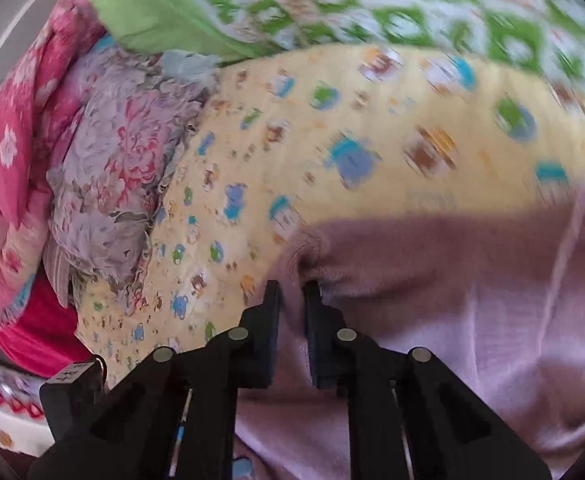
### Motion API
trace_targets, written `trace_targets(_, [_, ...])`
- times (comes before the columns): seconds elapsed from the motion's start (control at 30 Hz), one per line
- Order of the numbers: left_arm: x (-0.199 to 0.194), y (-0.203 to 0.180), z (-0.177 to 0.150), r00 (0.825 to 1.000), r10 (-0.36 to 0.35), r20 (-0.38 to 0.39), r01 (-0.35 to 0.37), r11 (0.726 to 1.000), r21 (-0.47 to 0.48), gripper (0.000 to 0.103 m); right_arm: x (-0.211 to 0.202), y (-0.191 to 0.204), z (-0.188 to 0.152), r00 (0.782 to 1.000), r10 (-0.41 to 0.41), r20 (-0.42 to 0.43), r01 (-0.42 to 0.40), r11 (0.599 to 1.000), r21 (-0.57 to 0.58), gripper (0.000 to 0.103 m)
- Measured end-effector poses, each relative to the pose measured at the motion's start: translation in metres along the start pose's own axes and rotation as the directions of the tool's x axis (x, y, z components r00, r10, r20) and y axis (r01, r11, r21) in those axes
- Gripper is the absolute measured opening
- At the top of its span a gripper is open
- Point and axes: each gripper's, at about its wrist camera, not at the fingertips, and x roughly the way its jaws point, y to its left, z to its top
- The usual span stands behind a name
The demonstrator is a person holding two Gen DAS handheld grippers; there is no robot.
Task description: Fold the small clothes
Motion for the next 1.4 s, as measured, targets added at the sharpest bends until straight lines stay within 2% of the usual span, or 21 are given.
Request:
trace_targets(0.1, [-0.004,0.017,0.007,0.996,-0.089,-0.009,0.088,0.992,-0.096,0.067,0.003,0.013,0.014,1.000,-0.003,0.005,0.004,0.997,-0.075,0.004])
trace_targets(0.17, [-0.005,0.026,0.011,0.995,-0.102,-0.006,0.100,0.987,-0.127,0.063,0.004,0.020,0.020,1.000,-0.012,0.014,0.014,0.993,-0.120,0.004])
trace_targets(0.2, [-0.005,0.027,0.013,0.997,-0.074,0.003,0.074,0.990,-0.120,0.053,0.005,0.022,0.022,1.000,-0.017,0.020,0.019,0.991,-0.133,0.004])
trace_targets(0.23, [-0.004,0.025,0.015,1.000,-0.024,0.013,0.026,0.994,-0.103,0.023,0.005,0.026,0.028,0.999,-0.027,0.036,0.032,0.988,-0.149,0.004])
trace_targets(0.27, [-0.004,0.024,0.016,1.000,-0.008,0.017,0.010,0.996,-0.093,0.017,0.003,0.028,0.034,0.998,-0.021,0.062,0.030,0.988,-0.151,0.004])
trace_targets(0.37, [-0.010,0.015,0.019,0.997,0.019,0.078,-0.016,0.999,-0.047,0.011,0.000,0.031,0.050,0.992,-0.002,0.129,0.021,0.989,-0.145,0.003])
trace_targets(0.43, [-0.013,0.009,0.020,0.991,0.056,0.120,-0.055,0.998,-0.008,0.011,0.007,0.030,0.058,0.987,-0.021,0.162,0.044,0.989,-0.138,0.003])
trace_targets(0.53, [-0.006,0.006,0.021,0.986,0.106,0.128,-0.110,0.994,0.028,0.012,0.032,0.016,0.061,0.984,-0.096,0.147,0.111,0.989,-0.097,0.003])
trace_targets(0.67, [-0.003,0.017,0.019,0.993,0.067,0.101,-0.071,0.997,0.038,0.019,0.036,0.002,0.057,0.960,-0.193,0.204,0.208,0.976,-0.057,0.003])
trace_targets(0.73, [-0.011,0.025,0.018,0.997,0.034,0.073,-0.038,0.998,0.053,0.024,0.022,-0.009,0.056,0.971,-0.141,0.191,0.139,0.990,0.023,0.004])
trace_targets(0.77, [-0.015,0.026,0.017,0.998,0.026,0.061,-0.030,0.997,0.066,0.031,0.009,-0.014,0.053,0.978,-0.087,0.187,0.078,0.995,0.057,0.006])
trace_targets(0.8, [-0.020,0.027,0.015,0.998,0.022,0.054,-0.026,0.996,0.081,0.035,-0.006,-0.016,0.048,0.977,-0.068,0.203,0.057,0.996,0.063,0.009])
trace_targets(0.83, [-0.026,0.028,0.012,0.998,0.022,0.053,-0.027,0.995,0.097,0.042,-0.021,-0.016,0.042,0.974,-0.063,0.219,0.052,0.997,0.055,0.014])
trace_targets(0.87, [-0.036,0.028,0.008,0.998,0.023,0.050,-0.029,0.992,0.126,0.045,-0.037,-0.014,0.035,0.971,-0.052,0.234,0.043,0.998,0.041,0.028])
trace_targets(0.9, [-0.044,0.029,0.007,0.998,0.024,0.051,-0.031,0.988,0.148,0.046,-0.059,-0.012,0.022,0.968,-0.031,0.251,0.026,0.999,0.021,0.050])
trace_targets(0.97, [-0.059,0.027,0.004,0.998,0.033,0.062,-0.045,0.979,0.199,0.051,-0.087,-0.009,0.000,0.962,-0.021,0.273,0.023,1.000,-0.003,0.072])
trace_targets(1.03, [-0.075,0.024,0.012,0.996,0.039,0.079,-0.057,0.969,0.241,0.055,-0.105,-0.011,-0.023,0.962,-0.020,0.273,0.030,0.999,-0.032,0.072])
trace_targets(1.07, [-0.079,0.020,0.014,0.995,0.044,0.088,-0.066,0.962,0.264,0.059,-0.104,-0.013,-0.032,0.971,-0.030,0.238,0.041,0.998,-0.042,0.072])
trace_targets(1.17, [-0.073,0.008,0.020,0.989,0.099,0.111,-0.129,0.944,0.303,0.060,-0.084,-0.008,-0.043,0.985,-0.069,0.156,0.083,0.993,-0.084,0.072])
trace_targets(1.3, [-0.056,0.002,0.017,0.986,0.133,0.100,-0.158,0.934,0.320,0.060,-0.049,0.014,-0.032,0.992,-0.025,0.126,0.044,0.987,-0.153,0.069])
trace_targets(1.4, [-0.042,-0.004,0.003,0.981,0.164,0.100,-0.190,0.903,0.385,0.060,-0.016,0.034,-0.014,0.996,-0.017,0.087,0.034,0.978,-0.205,0.067])
